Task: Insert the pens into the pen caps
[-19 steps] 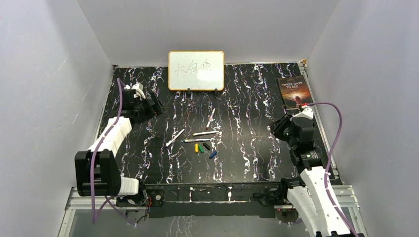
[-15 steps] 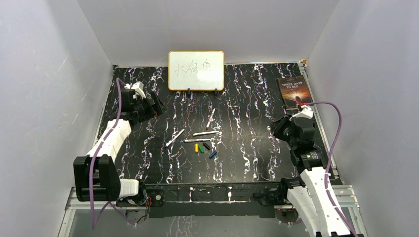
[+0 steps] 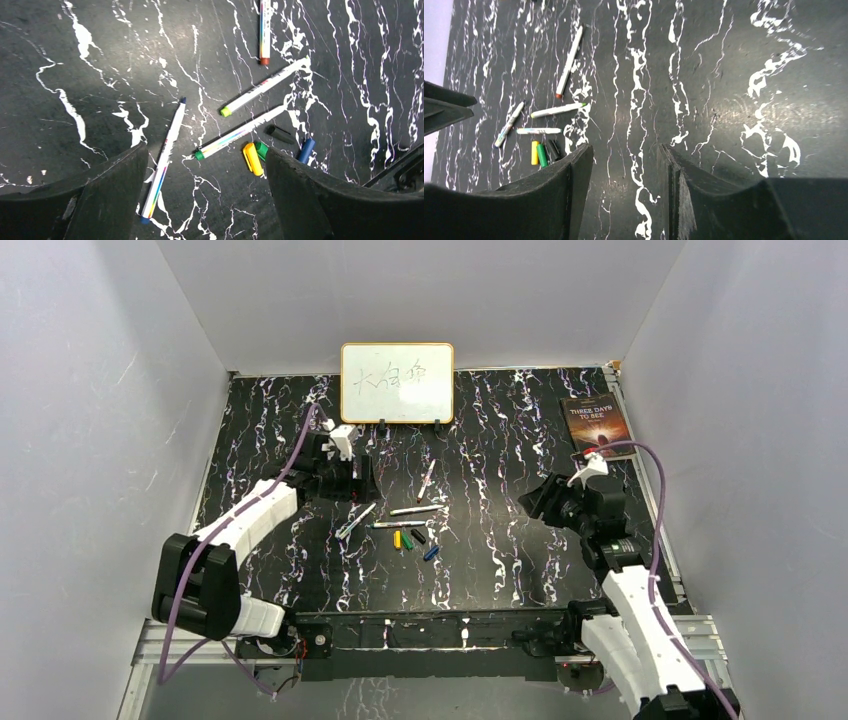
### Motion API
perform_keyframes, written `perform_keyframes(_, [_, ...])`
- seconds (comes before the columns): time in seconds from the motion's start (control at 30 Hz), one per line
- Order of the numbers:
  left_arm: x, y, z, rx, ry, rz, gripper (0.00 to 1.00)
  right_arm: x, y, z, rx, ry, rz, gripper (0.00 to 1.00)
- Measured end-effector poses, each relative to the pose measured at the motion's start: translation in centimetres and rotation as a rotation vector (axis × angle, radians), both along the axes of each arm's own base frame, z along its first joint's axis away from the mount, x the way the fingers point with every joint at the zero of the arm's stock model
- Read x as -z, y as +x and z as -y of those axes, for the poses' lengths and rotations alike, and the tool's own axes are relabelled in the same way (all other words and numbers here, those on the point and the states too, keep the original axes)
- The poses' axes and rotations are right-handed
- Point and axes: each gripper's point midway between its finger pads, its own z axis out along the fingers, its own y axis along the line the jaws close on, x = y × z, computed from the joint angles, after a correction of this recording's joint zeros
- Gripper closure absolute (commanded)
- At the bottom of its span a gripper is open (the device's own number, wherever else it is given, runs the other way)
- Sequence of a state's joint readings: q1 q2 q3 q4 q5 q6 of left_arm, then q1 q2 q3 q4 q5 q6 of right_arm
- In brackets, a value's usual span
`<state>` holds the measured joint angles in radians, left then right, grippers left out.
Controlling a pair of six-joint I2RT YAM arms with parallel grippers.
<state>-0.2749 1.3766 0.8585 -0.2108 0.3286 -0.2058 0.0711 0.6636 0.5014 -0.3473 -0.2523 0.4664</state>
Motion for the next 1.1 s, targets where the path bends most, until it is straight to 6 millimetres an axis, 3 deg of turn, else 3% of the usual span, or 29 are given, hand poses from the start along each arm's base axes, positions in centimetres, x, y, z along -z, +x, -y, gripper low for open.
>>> perform_keyframes(0.03, [0.1,-0.4,0.4,0.024,0.005,-0.001,0.18,0.5,0.0,-0.3,-0.016,0.005,-0.014,0.53])
perform_keyframes(0.1, [0.0,-0.6,0.7,0.045,0.011,0.007,0.45,1.5,0.1,-0.9,-0.049,0.009,-0.055,0.53])
perform_keyframes(0.13, [-0.1,-0.5,0.7,0.047,0.012,0.014,0.48,1.9,0.2,-1.2,-0.060,0.008,-0.066,0.52])
perform_keyframes(0.2, [-0.6,-0.5,0.6,0.058,0.016,0.036,0.44,2.6,0.2,-2.5,-0.105,-0.003,-0.087,0.52])
perform_keyframes(0.23, [-0.8,-0.5,0.5,0.064,0.017,0.049,0.39,3.0,0.1,-3.4,-0.135,-0.014,-0.094,0.51])
perform_keyframes(0.3, [-1.2,-0.4,0.4,0.080,0.026,0.072,0.17,3.6,-0.5,-5.8,-0.210,-0.051,-0.101,0.49])
perform_keyframes(0.37, [-1.1,-0.5,0.2,0.098,0.045,0.082,0.13,3.9,-1.2,-8.3,-0.288,-0.094,-0.107,0.46])
perform_keyframes(0.47, [-0.6,-0.9,-0.6,0.113,0.102,0.069,0.14,3.8,-1.6,-11.6,-0.371,-0.137,-0.093,0.46])
perform_keyframes(0.57, [-0.5,-0.9,-1.1,0.120,0.136,0.072,0.43,4.0,-1.6,-13.5,-0.401,-0.160,-0.074,0.45])
perform_keyframes(0.63, [-0.3,-0.8,-1.5,0.115,0.163,0.075,0.46,4.2,-1.5,-13.7,-0.396,-0.169,-0.069,0.44])
perform_keyframes(0.83, [1.1,-1.1,-2.3,0.113,0.251,0.091,0.42,3.7,-0.6,-13.5,-0.354,-0.173,-0.036,0.43])
perform_keyframes(1.1, [3.5,-1.9,-1.5,0.180,0.287,0.043,0.39,2.9,-0.5,-13.1,-0.332,-0.166,-0.005,0.41])
